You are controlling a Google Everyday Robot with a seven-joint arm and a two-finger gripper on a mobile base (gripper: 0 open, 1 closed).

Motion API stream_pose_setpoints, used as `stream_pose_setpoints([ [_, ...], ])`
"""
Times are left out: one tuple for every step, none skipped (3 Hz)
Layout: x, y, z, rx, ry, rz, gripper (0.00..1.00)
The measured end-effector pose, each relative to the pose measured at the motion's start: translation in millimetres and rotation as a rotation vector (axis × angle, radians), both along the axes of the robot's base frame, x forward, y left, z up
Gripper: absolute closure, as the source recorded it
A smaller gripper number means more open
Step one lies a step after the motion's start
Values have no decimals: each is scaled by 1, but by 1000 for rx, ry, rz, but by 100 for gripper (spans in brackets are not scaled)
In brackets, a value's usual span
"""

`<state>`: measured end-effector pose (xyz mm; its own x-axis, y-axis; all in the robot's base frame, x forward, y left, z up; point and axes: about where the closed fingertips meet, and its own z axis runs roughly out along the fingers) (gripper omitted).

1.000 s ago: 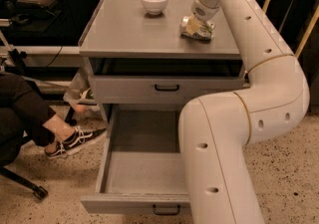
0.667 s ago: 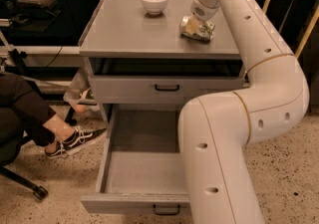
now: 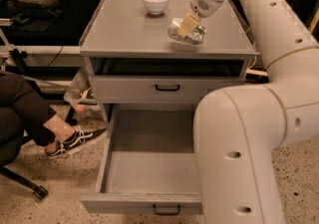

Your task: Place 7up can into middle drawer

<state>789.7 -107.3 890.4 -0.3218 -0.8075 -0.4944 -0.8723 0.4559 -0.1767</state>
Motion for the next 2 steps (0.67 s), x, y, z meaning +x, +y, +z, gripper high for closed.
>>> stream_pose_setpoints([
  [-44, 14, 53, 100, -52, 72, 100],
  [-69, 37, 78, 131, -71, 119, 100],
])
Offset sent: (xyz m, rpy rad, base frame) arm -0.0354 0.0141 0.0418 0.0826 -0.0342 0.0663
